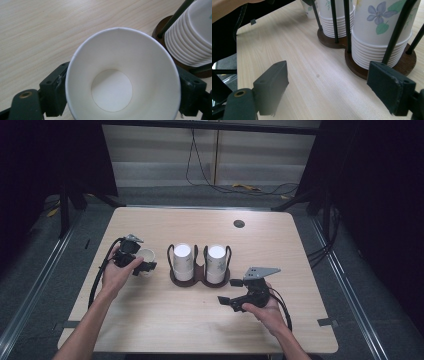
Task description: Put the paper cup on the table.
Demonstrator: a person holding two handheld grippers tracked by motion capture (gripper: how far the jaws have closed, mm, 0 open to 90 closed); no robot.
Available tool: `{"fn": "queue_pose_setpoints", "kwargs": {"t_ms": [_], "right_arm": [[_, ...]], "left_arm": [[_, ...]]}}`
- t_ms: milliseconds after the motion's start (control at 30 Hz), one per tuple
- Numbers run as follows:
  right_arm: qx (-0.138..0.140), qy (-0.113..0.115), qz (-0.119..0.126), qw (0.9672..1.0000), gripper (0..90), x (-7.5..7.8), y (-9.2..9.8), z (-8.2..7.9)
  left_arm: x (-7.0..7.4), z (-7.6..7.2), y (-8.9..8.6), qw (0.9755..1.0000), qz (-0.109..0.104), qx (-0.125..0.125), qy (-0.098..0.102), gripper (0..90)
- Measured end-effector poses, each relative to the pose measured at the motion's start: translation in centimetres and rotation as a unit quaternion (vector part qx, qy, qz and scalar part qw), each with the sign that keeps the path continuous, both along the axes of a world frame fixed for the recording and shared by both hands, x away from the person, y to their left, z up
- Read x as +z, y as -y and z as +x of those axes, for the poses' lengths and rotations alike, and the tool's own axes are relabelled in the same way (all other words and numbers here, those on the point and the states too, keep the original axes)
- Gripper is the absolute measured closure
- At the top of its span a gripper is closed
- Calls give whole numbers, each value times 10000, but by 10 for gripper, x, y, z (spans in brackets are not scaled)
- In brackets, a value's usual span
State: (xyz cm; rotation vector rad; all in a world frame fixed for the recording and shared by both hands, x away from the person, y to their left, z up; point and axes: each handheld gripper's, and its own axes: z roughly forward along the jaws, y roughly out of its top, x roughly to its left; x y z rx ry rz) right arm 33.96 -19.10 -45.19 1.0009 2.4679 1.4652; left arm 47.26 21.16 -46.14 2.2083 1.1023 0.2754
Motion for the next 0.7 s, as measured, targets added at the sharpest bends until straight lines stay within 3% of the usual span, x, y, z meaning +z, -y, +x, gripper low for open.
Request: {"fn": "queue_pose_setpoints", "kwargs": {"t_ms": [100, 300, 700], "right_arm": [[-14, -9, 13, 10000, 171, 0, 0, 0], [-12, -10, 10, 10000, 171, 0, 1, 0], [-45, -13, 21, 10000, 170, 0, 1, 0]], "left_arm": [[-3, -2, -2, 10000, -57, -16, -1, 161], [-7, -7, -7, 10000, 79, -25, -39, 162], [-11, -25, -20, 9994, -215, 30, 261, 162]]}}
